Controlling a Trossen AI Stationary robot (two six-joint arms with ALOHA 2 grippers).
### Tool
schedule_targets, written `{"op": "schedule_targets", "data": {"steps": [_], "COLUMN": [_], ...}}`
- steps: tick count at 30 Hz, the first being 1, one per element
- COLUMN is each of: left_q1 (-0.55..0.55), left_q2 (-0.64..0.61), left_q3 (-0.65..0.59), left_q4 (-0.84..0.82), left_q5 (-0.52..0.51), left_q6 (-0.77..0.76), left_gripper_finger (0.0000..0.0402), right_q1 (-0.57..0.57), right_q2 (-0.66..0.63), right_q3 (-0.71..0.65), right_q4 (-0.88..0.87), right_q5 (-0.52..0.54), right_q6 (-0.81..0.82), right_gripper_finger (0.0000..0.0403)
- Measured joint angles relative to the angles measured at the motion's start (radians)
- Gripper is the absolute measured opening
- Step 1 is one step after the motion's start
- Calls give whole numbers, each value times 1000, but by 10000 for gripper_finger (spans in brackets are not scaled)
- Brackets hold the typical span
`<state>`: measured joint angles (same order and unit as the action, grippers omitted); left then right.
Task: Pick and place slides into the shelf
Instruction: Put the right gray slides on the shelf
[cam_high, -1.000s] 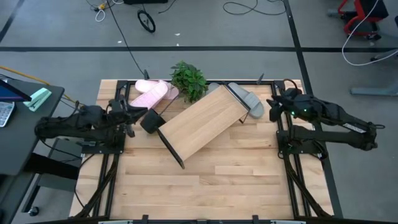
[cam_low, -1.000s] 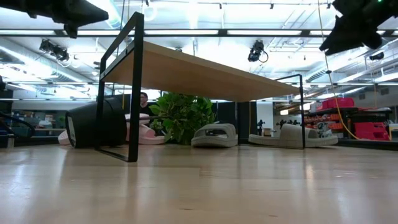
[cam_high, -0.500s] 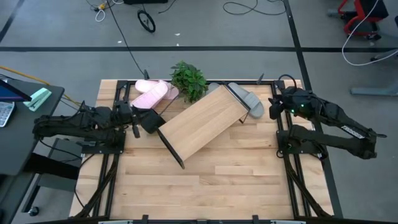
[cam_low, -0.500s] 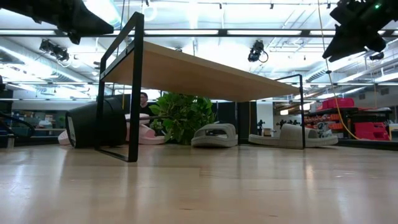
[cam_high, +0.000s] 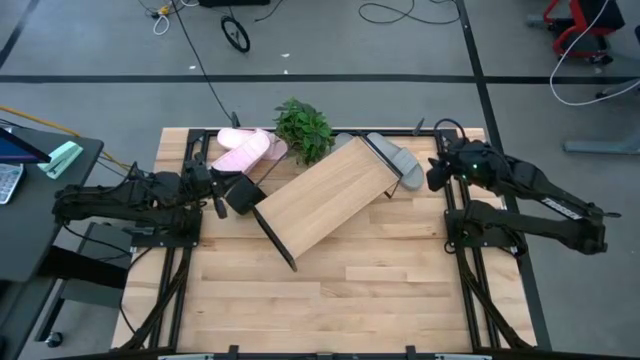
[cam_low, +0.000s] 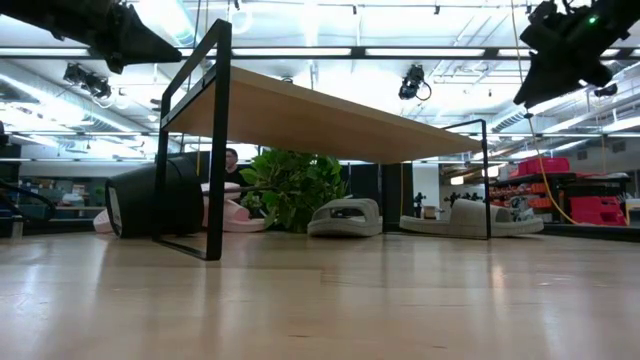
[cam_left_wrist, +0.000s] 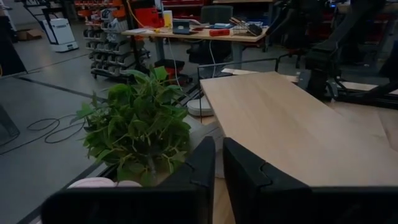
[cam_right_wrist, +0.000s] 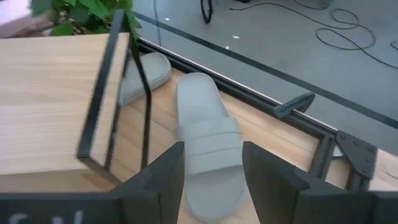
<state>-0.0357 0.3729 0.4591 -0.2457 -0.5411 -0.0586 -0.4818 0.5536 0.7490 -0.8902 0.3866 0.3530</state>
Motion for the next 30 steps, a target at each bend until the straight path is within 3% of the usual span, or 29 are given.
{"op": "schedule_targets", "data": {"steps": [7, 21, 30], "left_q1": [0, 0, 0], "left_q2": [0, 0, 0], "left_q3": [0, 0, 0], "left_q4": [-4, -23, -29], "left_q5": [0, 0, 0], "left_q6": [3, 1, 3], "left_gripper_finger": [35, 30, 40], "right_q1": [-155, -561, -684], "right_q2": [44, 181, 388], "right_q3": [0, -35, -35], "right_q4": [1, -1, 25], "right_q5": [-18, -494, -595], "right_q6": [-26, -35, -69], "right_gripper_finger": [165, 154, 154]}}
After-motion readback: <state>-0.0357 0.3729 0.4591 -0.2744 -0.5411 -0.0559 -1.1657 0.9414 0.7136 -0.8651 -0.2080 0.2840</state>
